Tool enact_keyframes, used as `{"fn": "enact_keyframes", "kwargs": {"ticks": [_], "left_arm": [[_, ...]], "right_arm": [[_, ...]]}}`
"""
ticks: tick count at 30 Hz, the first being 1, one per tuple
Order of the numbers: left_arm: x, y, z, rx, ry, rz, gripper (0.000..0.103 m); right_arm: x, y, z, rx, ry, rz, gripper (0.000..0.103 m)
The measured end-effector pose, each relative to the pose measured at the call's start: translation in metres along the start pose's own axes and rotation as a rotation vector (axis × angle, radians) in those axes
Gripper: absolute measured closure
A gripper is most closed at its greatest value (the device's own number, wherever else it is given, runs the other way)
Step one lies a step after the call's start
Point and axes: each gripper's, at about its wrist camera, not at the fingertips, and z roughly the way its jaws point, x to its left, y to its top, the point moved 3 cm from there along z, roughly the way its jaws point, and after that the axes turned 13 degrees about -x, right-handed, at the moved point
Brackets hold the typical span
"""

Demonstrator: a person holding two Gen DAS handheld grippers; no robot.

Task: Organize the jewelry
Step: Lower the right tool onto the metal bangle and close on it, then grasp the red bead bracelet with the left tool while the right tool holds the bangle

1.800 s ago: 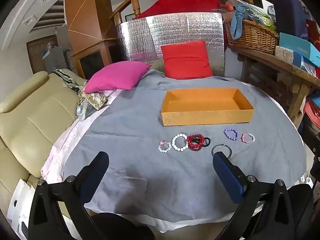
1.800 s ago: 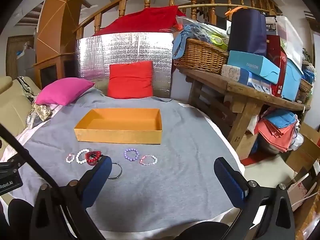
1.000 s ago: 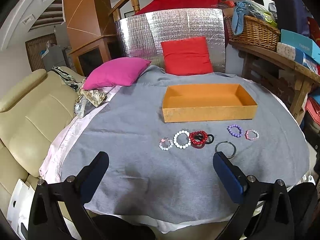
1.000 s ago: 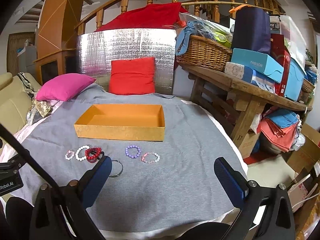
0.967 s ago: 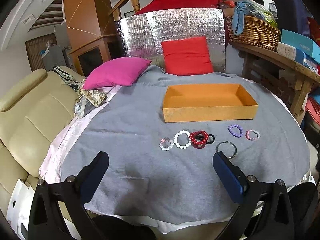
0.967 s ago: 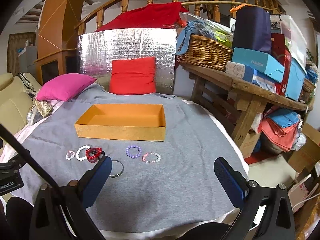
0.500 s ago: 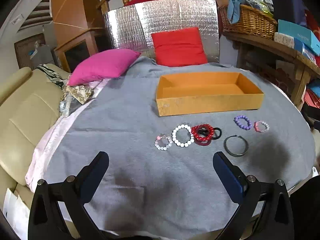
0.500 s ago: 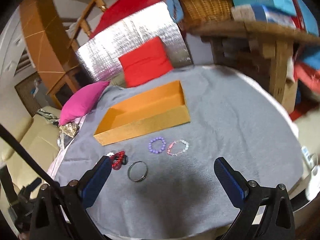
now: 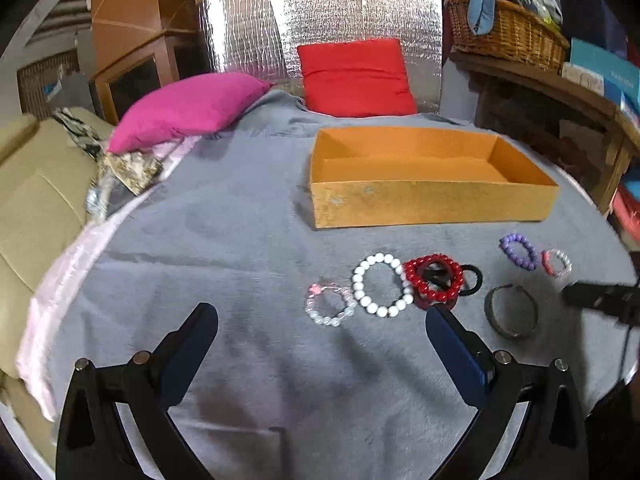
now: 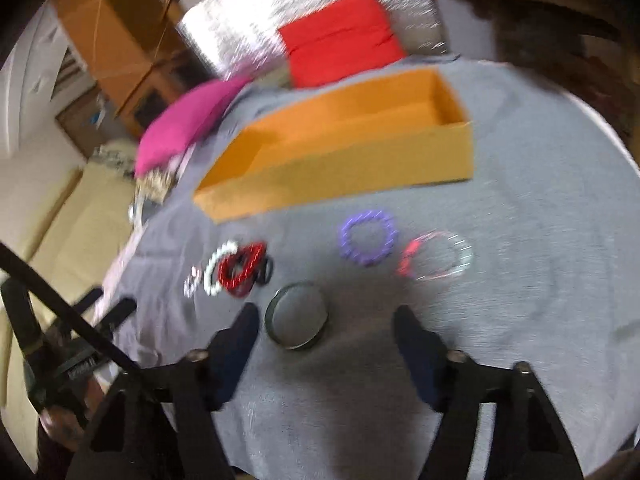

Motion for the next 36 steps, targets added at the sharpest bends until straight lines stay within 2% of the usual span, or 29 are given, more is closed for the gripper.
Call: {"fn": "enact_keyframes", "kwargs": {"ticks": [4, 10, 12, 14, 21, 25, 26, 36], "left_arm": [[0.002, -0.009, 0.014, 0.036, -0.037, -0.045, 0.0], [0.012, -0.016, 0.033, 0.105, 0.002, -0.044, 0.0], [0.018, -0.02, 0.037, 0.126, 0.003, -0.064, 0.0], [0.024, -0.021, 0.041, 0.136, 0.015, -0.076, 0.0], [0.033, -0.026, 0.058, 0.179, 0.016, -0.095, 0.0], [0.029, -0.028, 0.065, 0.198, 0.018, -0.089, 0.0], [0.028, -0.026, 0.065, 0.194, 0.011, -0.091, 0.0], [-0.011, -0.013, 0.062, 0.132, -0.102, -0.016, 0.0]], "right_arm": [[0.008, -0.01, 0.022, 0.056, 0.028, -0.024, 0.042], [0.029, -0.027, 0.041, 0.126, 0.052, -0.112, 0.039], [0.031, -0.031, 0.045, 0.133, 0.037, -0.139, 0.033], [0.034, -0.032, 0.047, 0.121, 0.032, -0.157, 0.029], [0.045, -0.038, 0.053, 0.088, -0.02, -0.253, 0.028], [0.05, -0.042, 0.055, 0.063, -0.075, -0.322, 0.039], [0.05, -0.042, 0.054, 0.056, -0.088, -0.334, 0.042], [0.045, -0.041, 0.05, 0.02, -0.089, -0.338, 0.043]]}}
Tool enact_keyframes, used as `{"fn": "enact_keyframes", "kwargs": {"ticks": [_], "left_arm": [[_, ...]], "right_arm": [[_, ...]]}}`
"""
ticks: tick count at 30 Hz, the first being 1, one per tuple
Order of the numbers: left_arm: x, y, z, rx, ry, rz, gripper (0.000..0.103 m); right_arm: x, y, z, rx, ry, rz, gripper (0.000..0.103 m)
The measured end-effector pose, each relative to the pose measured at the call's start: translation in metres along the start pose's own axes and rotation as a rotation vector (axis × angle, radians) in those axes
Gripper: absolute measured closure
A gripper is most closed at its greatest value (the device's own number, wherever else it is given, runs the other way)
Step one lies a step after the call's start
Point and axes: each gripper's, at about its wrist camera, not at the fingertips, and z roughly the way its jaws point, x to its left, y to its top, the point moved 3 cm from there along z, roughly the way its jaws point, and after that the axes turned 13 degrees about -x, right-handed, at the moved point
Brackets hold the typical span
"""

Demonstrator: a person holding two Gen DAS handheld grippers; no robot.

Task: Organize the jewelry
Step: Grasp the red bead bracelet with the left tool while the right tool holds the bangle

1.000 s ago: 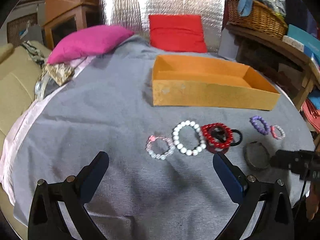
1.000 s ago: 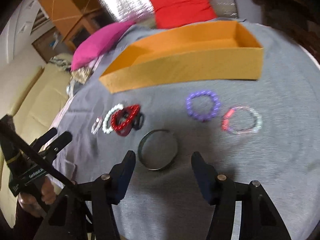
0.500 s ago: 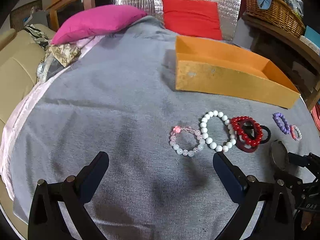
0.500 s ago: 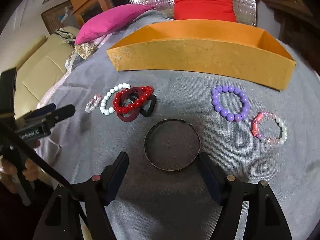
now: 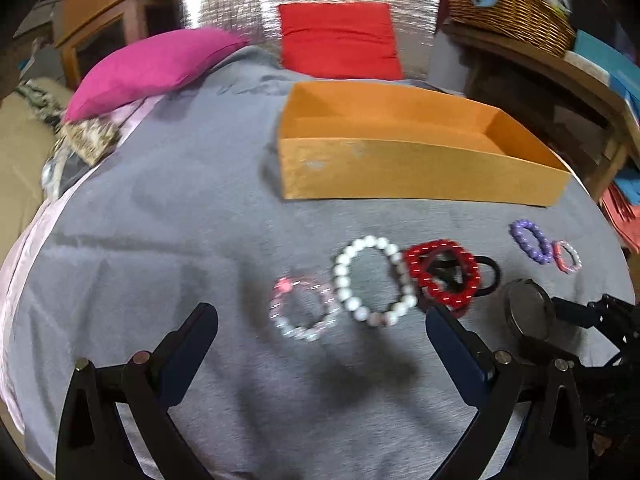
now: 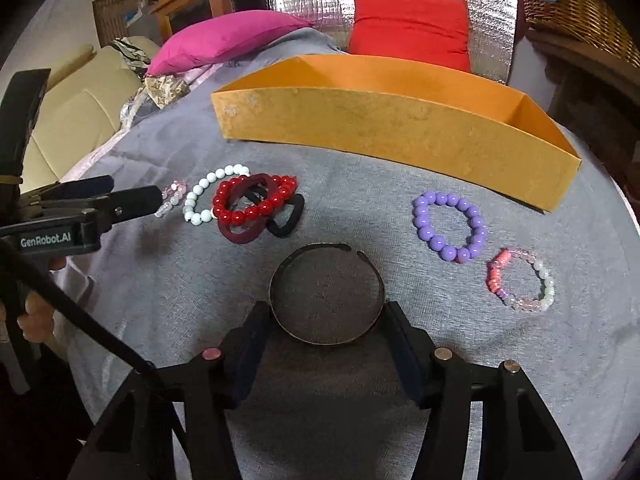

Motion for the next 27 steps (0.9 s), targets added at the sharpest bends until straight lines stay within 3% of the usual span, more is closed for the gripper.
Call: {"fn": "enact_keyframes", "kwargs": {"ticks": [5, 8, 11, 13, 15, 17, 25, 27], "left_arm": [[-0.011, 0.006, 0.007, 0.009, -0.049, -0.014, 0.0], [-0.018, 0.009, 0.014, 0.025, -0.108, -0.033, 0.007], [-0.029, 0.01, 0.025, 0.062, -0.148, -0.025, 0.017], [-0.033, 0.01, 0.031, 0.088, -0.174, -0.028, 0.035], [-0.037, 0.01, 0.038, 0.114, -0.203, -0.043, 0.045], [-0.038, 0.01, 0.043, 0.13, -0.215, -0.051, 0.049], [-0.028, 0.015, 0.065, 0.156, -0.243, -0.098, 0.084], [-0.026, 0.015, 0.069, 0.149, -0.245, -0.098, 0.087]], "right_arm": [[-0.016, -0.002, -0.008, -0.003, -0.011, 0.043, 0.043], [-0.022, -0.005, -0.012, -0.003, -0.017, 0.054, 0.043], [-0.026, -0.007, -0.016, -0.002, -0.02, 0.053, 0.043], [-0.028, -0.009, -0.018, -0.002, -0.018, 0.055, 0.043], [-0.029, -0.01, -0.019, -0.001, -0.015, 0.055, 0.043], [-0.03, -0.011, -0.02, -0.001, -0.014, 0.053, 0.043], [-0.033, -0.012, -0.023, -0.003, -0.001, 0.066, 0.043], [-0.034, -0.012, -0.025, -0.005, 0.004, 0.072, 0.043]]}}
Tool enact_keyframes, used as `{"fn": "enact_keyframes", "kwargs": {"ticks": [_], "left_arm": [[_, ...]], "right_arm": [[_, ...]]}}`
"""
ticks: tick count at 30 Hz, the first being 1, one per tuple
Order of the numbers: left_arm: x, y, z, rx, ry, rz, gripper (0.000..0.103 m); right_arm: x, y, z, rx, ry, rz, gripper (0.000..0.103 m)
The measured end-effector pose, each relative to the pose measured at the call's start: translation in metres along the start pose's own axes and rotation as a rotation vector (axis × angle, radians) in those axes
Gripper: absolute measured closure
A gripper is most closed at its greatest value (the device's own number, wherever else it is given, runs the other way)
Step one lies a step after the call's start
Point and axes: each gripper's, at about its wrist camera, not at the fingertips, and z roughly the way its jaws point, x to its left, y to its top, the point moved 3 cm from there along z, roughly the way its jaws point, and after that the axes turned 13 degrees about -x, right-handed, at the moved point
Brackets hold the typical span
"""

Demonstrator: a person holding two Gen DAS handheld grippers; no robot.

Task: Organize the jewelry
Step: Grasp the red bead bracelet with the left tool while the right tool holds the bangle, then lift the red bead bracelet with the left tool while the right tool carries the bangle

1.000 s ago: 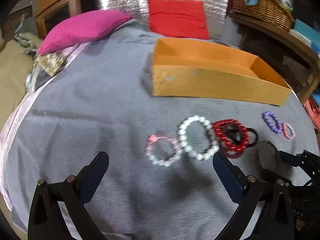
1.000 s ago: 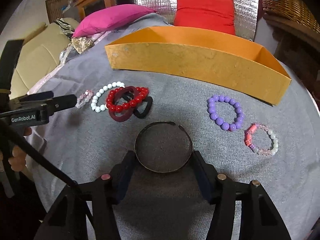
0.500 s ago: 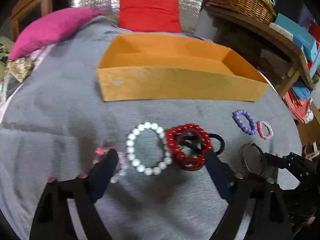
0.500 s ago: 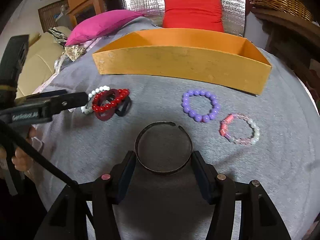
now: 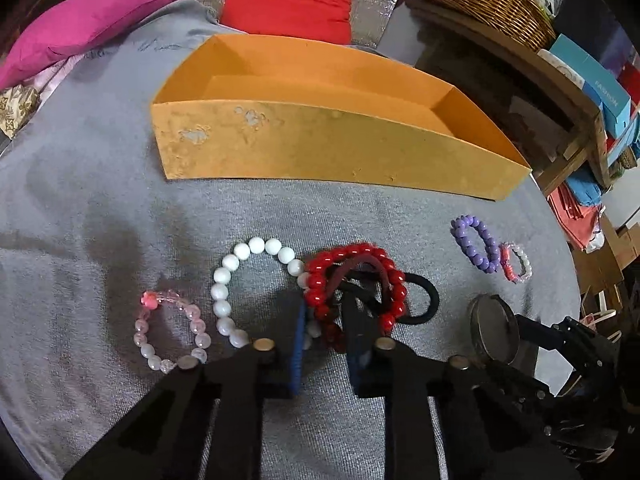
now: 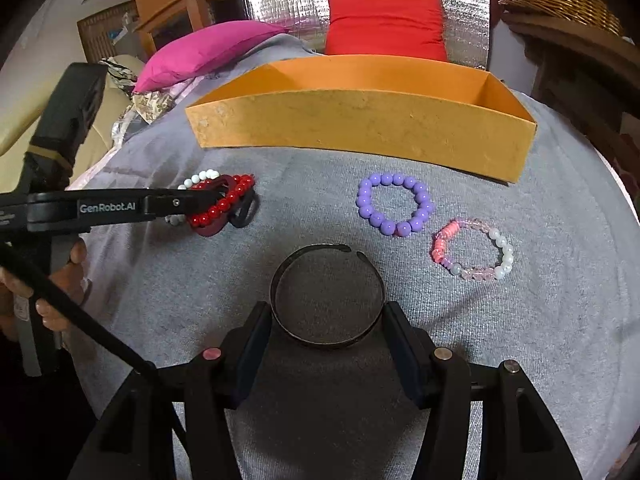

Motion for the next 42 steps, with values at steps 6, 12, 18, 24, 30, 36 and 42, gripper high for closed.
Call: {"fn": "enact_keyframes", "kwargs": {"ticks": [6, 12, 18, 24, 30, 36, 42], "left_arm": [[-0.004, 0.003, -0.007, -0.052, -0.028, 0.028, 0.091], [-0.019, 0.002, -0.022, -0.082, -0.095, 0.075, 0.091], [-0.022, 0.002, -0.024, -0.07, -0.104, 0.082, 0.091], [-0.029, -0.002, -0.037, -0.085, -0.19, 0.096, 0.091], [-0.049, -0.01, -0.044, -0.071, -0.248, 0.195, 0.091], [-0.048, -0.011, -0.051, -0.076, -0.303, 0.176, 0.091], [-0.053, -0.014, -0.049, -0.062, -0.309, 0.192, 0.091]], "right_arm": [[-0.003, 0.002, -0.001, -0.005, -0.005, 0.008, 0.042], [-0.001, 0.003, 0.002, -0.004, -0.018, -0.003, 0.04], [0.005, 0.005, 0.007, -0.009, -0.039, -0.031, 0.034], [0.003, 0.007, 0.009, -0.023, -0.049, -0.012, 0.039], [0.002, 0.006, 0.008, -0.029, -0.049, -0.014, 0.039], [-0.015, 0.009, 0.002, -0.051, -0.092, 0.036, 0.039], [-0.018, 0.009, 0.001, -0.051, -0.093, 0.044, 0.039]]}}
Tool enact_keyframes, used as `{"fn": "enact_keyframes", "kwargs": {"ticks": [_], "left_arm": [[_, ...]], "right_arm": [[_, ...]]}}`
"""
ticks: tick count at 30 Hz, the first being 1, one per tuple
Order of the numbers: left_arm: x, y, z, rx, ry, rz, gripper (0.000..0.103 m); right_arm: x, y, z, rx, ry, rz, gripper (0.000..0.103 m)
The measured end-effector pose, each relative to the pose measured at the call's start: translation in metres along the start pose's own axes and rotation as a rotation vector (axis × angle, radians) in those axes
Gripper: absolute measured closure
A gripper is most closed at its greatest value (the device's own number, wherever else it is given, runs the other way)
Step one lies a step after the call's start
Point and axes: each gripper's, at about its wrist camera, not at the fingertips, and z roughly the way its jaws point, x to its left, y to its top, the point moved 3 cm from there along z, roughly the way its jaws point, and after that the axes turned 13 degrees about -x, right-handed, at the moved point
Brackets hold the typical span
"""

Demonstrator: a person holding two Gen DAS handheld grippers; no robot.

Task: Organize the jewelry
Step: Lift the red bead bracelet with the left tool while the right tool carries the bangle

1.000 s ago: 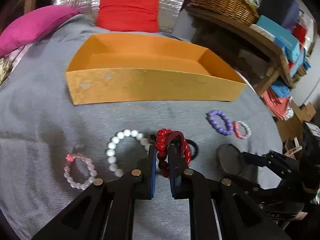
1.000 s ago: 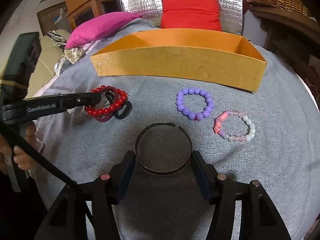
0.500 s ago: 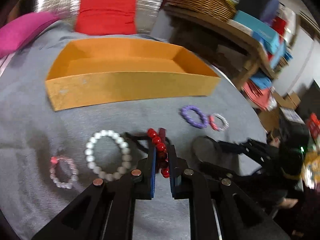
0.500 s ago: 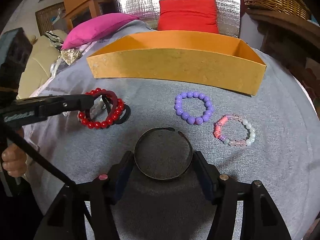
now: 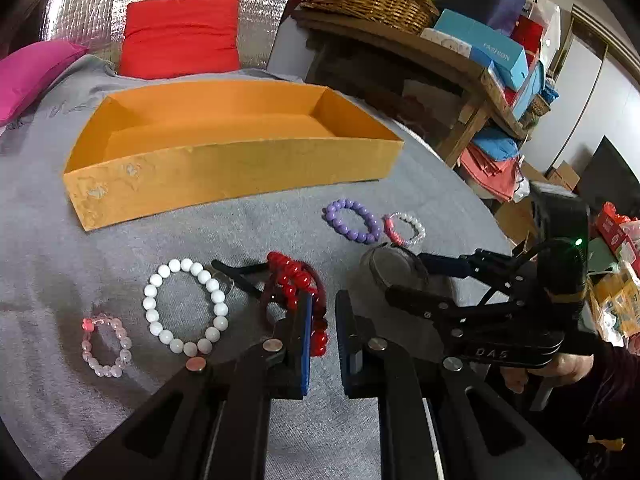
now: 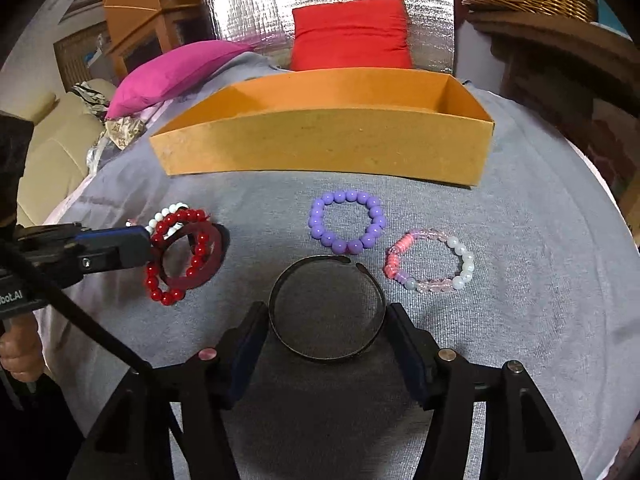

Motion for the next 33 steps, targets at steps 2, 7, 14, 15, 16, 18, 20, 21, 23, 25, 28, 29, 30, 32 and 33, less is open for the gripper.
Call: {"fn": "enact_keyframes", "kwargs": {"ticks": [2, 7, 14, 15, 16, 18, 20, 21, 23, 25, 28, 29, 30, 32, 33], "left_arm": [[0.003, -0.003, 0.006, 0.023, 0.013, -0.008, 0.091], [0.011, -0.008, 0.016, 0.056, 0.049, -0.039, 0.091], [0.003, 0.0, 0.006, -0.02, 0.027, -0.023, 0.093], [0.0, 0.003, 0.002, -0.04, 0.02, -0.017, 0.093], [0.0, 0.005, -0.002, -0.057, 0.014, -0.013, 0.093], [-0.003, 0.011, -0.011, -0.102, -0.006, -0.009, 0.093], [-0.003, 0.016, -0.019, -0.136, -0.03, -0.013, 0.093], [-0.004, 0.018, -0.022, -0.154, -0.04, -0.016, 0.093], [-0.003, 0.022, -0.028, -0.184, -0.052, -0.022, 0.093], [-0.001, 0.024, -0.029, -0.19, -0.041, -0.016, 0.093], [0.006, 0.024, -0.03, -0.161, -0.041, -0.036, 0.093], [0.008, 0.022, -0.031, -0.156, -0.033, -0.031, 0.093], [0.008, 0.02, -0.032, -0.155, -0.026, -0.023, 0.093], [0.01, 0.015, -0.034, -0.151, -0.021, -0.018, 0.093], [0.012, 0.014, -0.037, -0.156, -0.017, -0.019, 0.093]], "right_arm": [[-0.002, 0.0, -0.002, -0.002, 0.002, 0.011, 0.039], [-0.005, 0.0, -0.003, -0.003, 0.006, 0.03, 0.039], [-0.008, 0.003, -0.009, -0.029, 0.009, 0.043, 0.039], [-0.009, 0.005, -0.011, -0.039, 0.007, 0.047, 0.039], [-0.01, 0.006, -0.013, -0.049, 0.006, 0.053, 0.039], [-0.012, 0.01, -0.018, -0.073, 0.006, 0.068, 0.039], [-0.014, 0.013, -0.022, -0.094, 0.006, 0.078, 0.039], [-0.015, 0.015, -0.024, -0.104, 0.006, 0.082, 0.039], [-0.016, 0.018, -0.026, -0.119, 0.006, 0.09, 0.039], [-0.016, 0.021, -0.027, -0.126, 0.006, 0.097, 0.039], [-0.016, 0.022, -0.025, -0.12, 0.01, 0.109, 0.039], [-0.015, 0.022, -0.024, -0.117, 0.012, 0.107, 0.039], [-0.015, 0.022, -0.024, -0.116, 0.01, 0.102, 0.039], [-0.016, 0.021, -0.024, -0.115, 0.008, 0.097, 0.039], [-0.017, 0.02, -0.024, -0.114, 0.009, 0.102, 0.039]]}}
